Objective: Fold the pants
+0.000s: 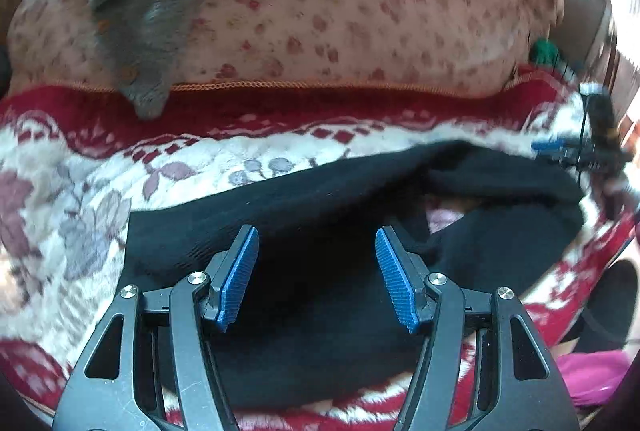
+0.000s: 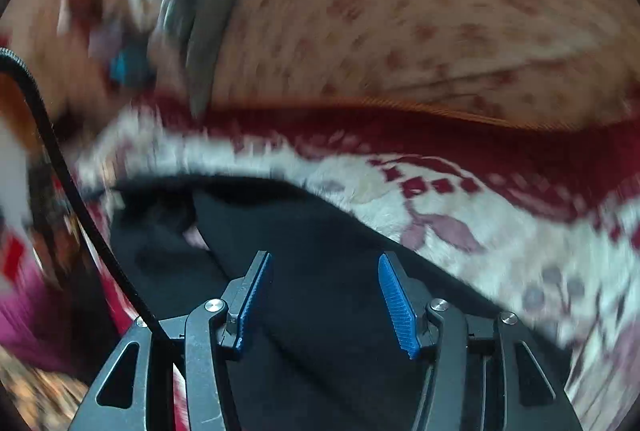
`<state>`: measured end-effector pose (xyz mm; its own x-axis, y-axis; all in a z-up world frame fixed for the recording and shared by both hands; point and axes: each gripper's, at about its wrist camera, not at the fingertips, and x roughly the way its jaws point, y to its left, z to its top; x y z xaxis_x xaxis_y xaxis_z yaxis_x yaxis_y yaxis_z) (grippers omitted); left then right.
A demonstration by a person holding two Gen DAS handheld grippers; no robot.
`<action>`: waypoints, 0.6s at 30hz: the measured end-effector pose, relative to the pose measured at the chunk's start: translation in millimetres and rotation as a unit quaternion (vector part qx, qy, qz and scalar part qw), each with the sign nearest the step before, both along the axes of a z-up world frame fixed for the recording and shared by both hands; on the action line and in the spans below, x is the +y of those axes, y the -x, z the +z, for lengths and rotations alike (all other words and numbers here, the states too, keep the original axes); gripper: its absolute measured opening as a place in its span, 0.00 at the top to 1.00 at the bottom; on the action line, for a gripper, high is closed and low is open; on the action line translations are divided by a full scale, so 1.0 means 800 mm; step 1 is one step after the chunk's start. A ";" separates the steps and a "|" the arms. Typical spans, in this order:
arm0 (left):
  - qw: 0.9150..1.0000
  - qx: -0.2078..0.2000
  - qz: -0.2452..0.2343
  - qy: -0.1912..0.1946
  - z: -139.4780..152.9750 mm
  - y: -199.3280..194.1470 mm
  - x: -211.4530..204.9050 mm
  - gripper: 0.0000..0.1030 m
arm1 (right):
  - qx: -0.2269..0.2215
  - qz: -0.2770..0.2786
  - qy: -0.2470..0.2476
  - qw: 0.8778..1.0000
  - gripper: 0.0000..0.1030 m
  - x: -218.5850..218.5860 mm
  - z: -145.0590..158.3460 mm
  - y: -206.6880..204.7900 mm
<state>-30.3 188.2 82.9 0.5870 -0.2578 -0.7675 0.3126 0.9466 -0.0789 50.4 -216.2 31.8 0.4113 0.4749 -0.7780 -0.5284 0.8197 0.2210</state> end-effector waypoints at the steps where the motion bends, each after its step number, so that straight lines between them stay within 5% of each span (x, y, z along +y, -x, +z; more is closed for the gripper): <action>1: 1.000 0.008 -0.010 -0.006 -0.004 -0.006 -0.008 0.41 | 0.003 0.008 0.008 1.000 0.49 0.001 -0.007 -0.010; 12: 0.998 0.056 -0.025 -0.012 -0.017 -0.069 -0.022 0.41 | 0.062 0.075 0.081 0.992 0.48 0.021 -0.060 -0.078; 18: 0.996 0.040 -0.079 -0.023 0.003 -0.066 -0.034 0.41 | 0.056 0.121 0.119 0.984 0.46 0.039 -0.054 -0.094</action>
<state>22.3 161.2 85.1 0.4780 -0.3051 -0.8237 0.4526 0.8892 -0.0668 125.6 -185.4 -11.7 0.2140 0.3465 -0.9133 -0.6974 0.7089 0.1055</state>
